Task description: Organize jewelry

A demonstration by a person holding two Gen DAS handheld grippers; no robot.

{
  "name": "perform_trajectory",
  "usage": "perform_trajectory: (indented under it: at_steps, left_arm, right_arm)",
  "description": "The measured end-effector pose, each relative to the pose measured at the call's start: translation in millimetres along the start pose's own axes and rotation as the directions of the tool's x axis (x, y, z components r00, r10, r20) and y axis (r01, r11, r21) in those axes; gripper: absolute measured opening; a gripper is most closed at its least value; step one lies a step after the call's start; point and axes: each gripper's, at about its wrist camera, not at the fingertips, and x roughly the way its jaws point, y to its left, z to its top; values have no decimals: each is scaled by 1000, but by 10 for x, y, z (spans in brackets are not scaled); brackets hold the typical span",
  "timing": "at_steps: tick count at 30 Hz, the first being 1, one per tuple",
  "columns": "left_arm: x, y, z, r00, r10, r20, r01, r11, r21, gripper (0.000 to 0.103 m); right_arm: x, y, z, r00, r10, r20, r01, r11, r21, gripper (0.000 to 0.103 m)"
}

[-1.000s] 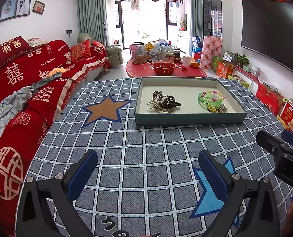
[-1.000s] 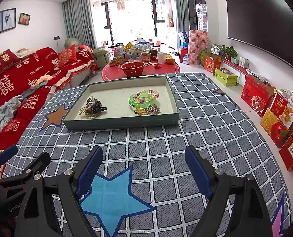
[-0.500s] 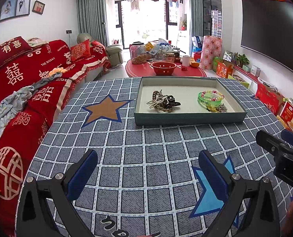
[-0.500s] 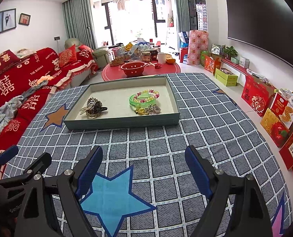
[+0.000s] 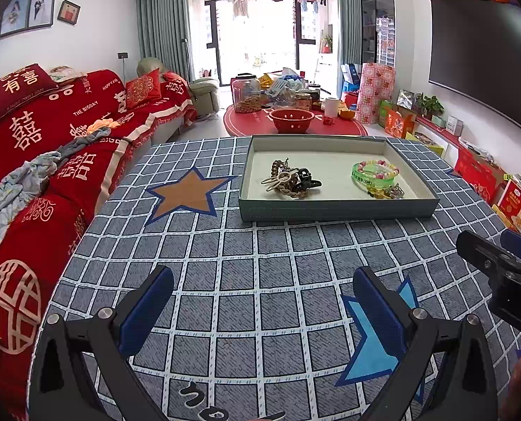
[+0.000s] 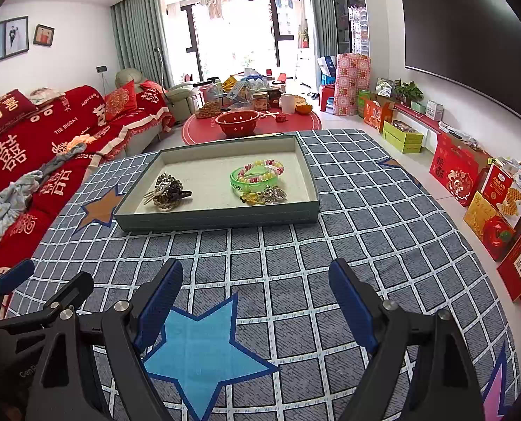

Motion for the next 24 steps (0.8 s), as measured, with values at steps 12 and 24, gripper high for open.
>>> perform_trajectory:
  at_steps: [12, 24]
  left_arm:
    - [6, -5, -36, 1000, -2, -5, 2, 1000, 0, 103]
    - [7, 32, -32, 1000, -5, -17, 5, 1000, -6, 103]
  right_arm:
    - [5, -6, -7, 1000, 1, 0, -1, 1000, 0, 87]
    - [7, -6, -9, 1000, 3, 0, -3, 1000, 0, 87]
